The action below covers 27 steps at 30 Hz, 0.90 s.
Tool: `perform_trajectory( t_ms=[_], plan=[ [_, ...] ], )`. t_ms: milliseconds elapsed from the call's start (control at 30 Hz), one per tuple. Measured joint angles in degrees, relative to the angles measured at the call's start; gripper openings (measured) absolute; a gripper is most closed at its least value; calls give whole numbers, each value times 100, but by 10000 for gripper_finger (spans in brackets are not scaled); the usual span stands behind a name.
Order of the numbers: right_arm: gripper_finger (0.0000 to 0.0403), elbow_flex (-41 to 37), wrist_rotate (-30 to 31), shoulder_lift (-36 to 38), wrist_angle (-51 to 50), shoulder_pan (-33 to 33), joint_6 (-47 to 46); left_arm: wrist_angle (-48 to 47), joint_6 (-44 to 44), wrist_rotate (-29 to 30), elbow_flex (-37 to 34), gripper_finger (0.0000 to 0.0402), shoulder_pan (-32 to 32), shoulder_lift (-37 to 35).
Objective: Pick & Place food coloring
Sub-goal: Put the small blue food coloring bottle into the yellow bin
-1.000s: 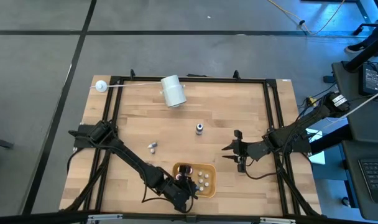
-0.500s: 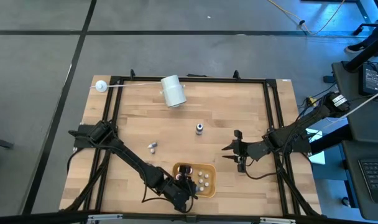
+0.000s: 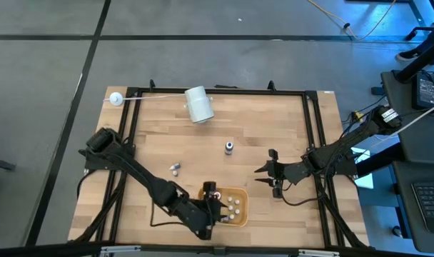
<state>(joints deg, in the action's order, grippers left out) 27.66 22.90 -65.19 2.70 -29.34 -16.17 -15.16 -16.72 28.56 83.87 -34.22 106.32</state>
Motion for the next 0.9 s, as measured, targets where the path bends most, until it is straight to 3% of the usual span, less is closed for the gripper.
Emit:
perform_trajectory(
  t_ms=[333, 600, 900],
  plan=[
    [145, 0, 0, 0, -42, -1, 12, 458, 684, -304, -577, 133, 559, -658],
    [145, 0, 0, 0, -57, 0, 14, 2432, 1100, -1483, -2021, 132, 1088, -1408],
    [145, 2, -2, 0, -79, 0, 14, 4902, 1487, -1549, -4147, 128, 1411, -2375]
  ],
)
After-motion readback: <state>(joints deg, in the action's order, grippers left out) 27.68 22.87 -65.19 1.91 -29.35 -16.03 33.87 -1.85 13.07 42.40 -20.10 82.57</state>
